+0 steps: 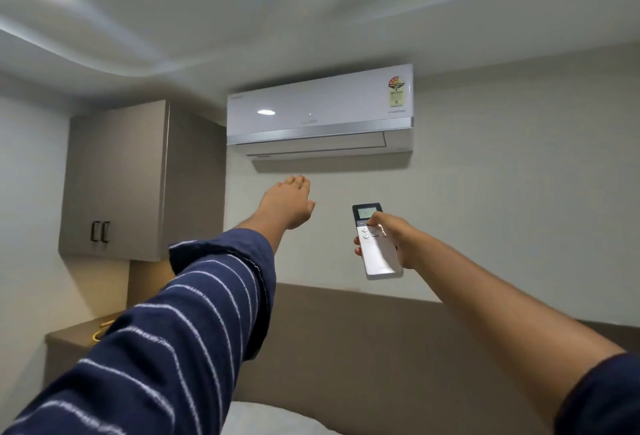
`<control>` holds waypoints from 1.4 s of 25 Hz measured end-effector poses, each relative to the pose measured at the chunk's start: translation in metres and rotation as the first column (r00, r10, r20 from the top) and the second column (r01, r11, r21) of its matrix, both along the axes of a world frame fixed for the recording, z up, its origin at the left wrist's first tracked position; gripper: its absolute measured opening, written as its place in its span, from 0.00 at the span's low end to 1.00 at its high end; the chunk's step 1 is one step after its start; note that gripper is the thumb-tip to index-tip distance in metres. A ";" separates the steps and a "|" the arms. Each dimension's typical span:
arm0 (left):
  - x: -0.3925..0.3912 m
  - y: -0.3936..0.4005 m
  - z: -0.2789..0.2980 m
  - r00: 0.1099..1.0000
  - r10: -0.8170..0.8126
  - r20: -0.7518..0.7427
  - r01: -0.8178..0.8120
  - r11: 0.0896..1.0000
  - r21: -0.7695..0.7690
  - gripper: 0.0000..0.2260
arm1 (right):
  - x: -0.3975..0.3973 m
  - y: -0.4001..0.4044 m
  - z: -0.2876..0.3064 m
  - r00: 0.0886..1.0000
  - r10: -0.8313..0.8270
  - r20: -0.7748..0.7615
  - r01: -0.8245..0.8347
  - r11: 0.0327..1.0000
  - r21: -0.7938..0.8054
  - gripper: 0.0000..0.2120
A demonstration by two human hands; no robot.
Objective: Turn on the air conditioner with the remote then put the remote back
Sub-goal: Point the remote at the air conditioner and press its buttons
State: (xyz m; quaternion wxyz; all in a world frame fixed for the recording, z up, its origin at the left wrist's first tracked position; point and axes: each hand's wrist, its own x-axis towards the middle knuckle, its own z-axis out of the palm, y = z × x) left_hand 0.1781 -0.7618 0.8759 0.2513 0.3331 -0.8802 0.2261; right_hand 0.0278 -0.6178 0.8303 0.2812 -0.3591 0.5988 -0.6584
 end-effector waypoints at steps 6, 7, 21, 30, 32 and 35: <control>-0.004 0.012 0.000 0.999 -0.036 -0.013 0.036 0.999 -0.001 0.28 | 0.000 0.013 -0.002 1.000 0.005 -0.021 -0.005 0.999 0.037 0.07; -0.005 0.015 -0.001 0.999 -0.045 -0.024 0.045 0.999 0.002 0.28 | 0.000 0.014 -0.003 1.000 0.005 -0.021 -0.004 0.999 0.035 0.07; 0.000 0.021 0.000 0.999 -0.001 -0.048 0.002 1.000 0.020 0.29 | 0.004 0.010 -0.009 1.000 0.006 0.022 -0.005 1.000 -0.017 0.08; 0.001 0.014 0.002 0.999 0.022 -0.037 -0.022 1.000 0.006 0.29 | 0.002 0.009 -0.009 0.999 -0.021 0.030 0.023 0.998 -0.062 0.08; 0.000 0.014 0.001 0.999 0.019 -0.031 -0.019 1.000 0.008 0.29 | 0.003 0.009 -0.011 0.999 -0.018 0.030 0.020 0.998 -0.058 0.07; 0.000 0.015 0.001 0.999 0.022 -0.027 -0.022 1.000 0.002 0.29 | 0.002 0.008 -0.013 0.999 -0.020 0.033 0.022 0.998 -0.052 0.07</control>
